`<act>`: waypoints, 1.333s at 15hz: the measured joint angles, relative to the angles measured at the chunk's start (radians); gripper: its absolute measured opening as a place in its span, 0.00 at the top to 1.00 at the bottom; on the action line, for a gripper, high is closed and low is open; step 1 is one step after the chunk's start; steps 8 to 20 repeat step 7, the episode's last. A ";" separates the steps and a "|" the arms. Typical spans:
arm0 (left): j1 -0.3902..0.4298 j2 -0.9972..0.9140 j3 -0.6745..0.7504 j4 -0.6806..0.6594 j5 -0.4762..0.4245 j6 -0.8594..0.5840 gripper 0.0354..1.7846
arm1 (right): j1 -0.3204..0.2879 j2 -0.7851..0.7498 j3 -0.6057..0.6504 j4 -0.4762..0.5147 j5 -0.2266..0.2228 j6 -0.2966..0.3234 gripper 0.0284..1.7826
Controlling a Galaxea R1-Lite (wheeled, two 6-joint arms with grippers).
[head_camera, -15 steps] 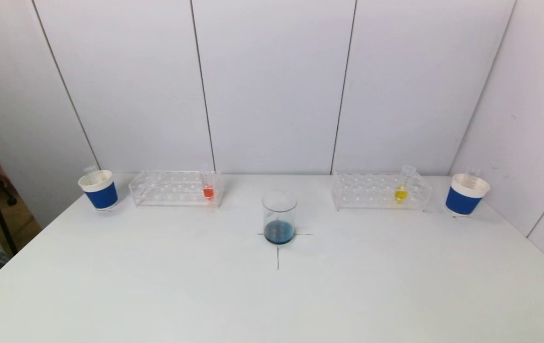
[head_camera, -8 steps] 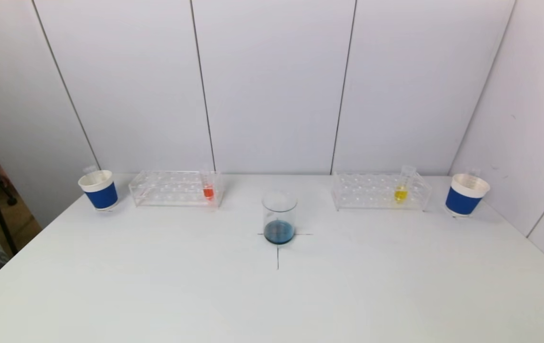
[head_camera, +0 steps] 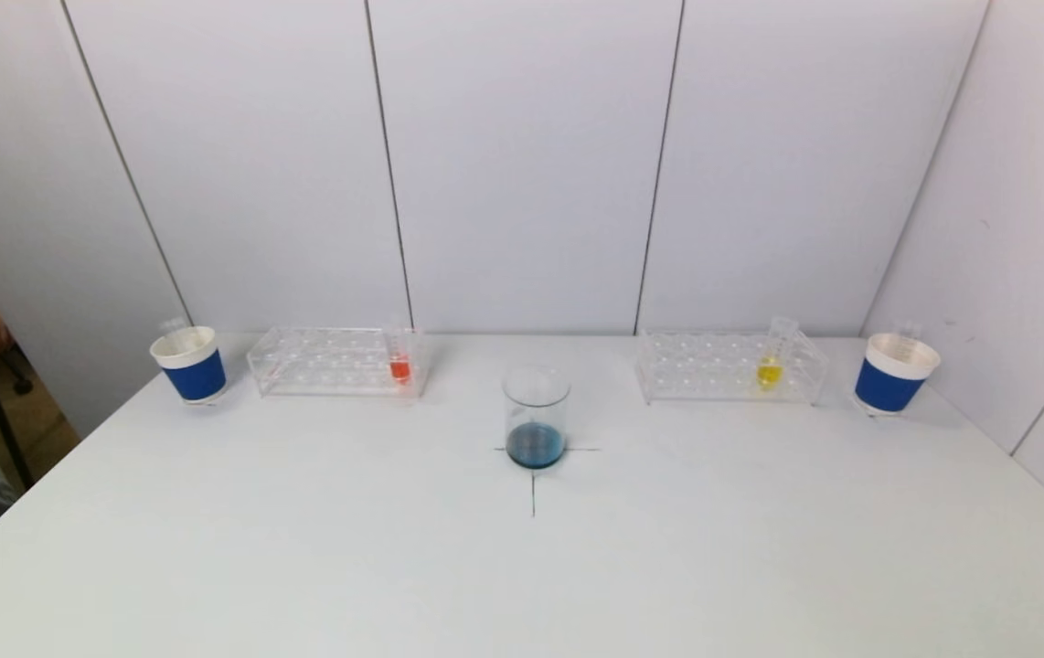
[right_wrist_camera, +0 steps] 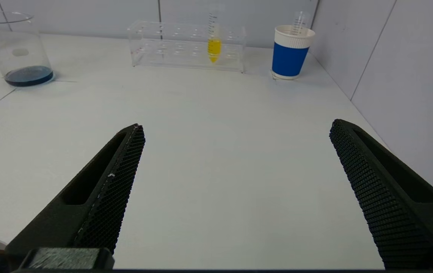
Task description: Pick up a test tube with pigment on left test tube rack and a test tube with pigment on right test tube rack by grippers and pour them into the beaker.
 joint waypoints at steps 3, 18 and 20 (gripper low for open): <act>0.000 0.000 0.000 0.000 0.000 0.000 0.01 | 0.000 0.000 0.000 -0.002 0.000 0.006 0.01; 0.000 0.000 0.000 0.000 0.000 0.000 0.01 | 0.000 0.000 0.000 -0.002 -0.001 0.011 0.01; 0.000 0.000 0.000 0.000 0.000 0.000 0.01 | 0.000 0.000 0.000 -0.002 -0.001 0.011 0.01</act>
